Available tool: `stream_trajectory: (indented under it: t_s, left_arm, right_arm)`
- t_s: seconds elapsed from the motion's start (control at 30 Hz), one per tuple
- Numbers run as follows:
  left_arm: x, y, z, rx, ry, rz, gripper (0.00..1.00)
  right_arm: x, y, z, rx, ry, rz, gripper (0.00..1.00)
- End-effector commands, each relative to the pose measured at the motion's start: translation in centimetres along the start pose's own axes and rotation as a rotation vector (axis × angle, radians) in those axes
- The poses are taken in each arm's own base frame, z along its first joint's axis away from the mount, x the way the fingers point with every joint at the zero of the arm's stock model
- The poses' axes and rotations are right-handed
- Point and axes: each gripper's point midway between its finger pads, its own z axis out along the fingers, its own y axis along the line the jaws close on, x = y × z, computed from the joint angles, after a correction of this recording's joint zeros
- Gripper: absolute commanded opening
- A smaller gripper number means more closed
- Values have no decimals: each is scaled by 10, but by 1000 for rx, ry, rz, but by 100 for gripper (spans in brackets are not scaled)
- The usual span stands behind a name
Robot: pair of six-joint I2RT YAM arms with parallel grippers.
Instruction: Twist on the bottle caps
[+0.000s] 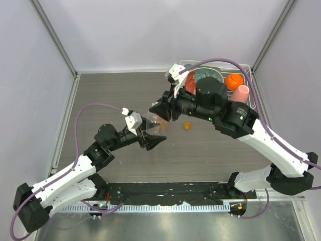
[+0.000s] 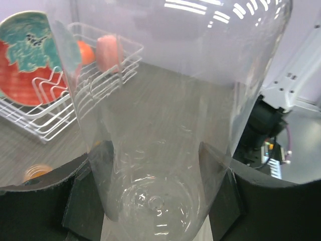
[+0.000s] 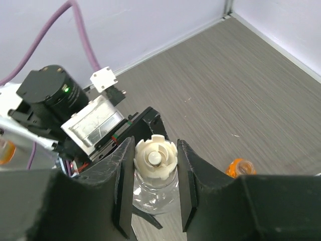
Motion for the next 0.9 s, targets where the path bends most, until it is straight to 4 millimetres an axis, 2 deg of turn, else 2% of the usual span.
stream_trajectory:
  t_s: [0.0, 0.17, 0.4, 0.6, 0.7, 0.87]
  left_arm:
    - [-87, 33, -3, -204, -275, 128, 0]
    - [-93, 55, -7, -326, -302, 139, 0]
    - [-75, 88, -10, -486, -208, 159, 0]
    - [-64, 101, -10, -546, -150, 174, 0]
    - [-59, 109, -13, -590, -143, 164, 0]
    - [-57, 109, -13, -592, -155, 151, 0]
  right_arm:
    - [51, -10, 6, 94, 110, 123, 1]
    - [49, -18, 6, 154, 39, 211, 1]
    - [65, -21, 24, 223, 84, 277, 1]
    - [88, -39, 31, 423, 177, 226, 1]
    - [91, -47, 27, 504, 180, 212, 1]
    - [86, -49, 26, 546, 150, 242, 1]
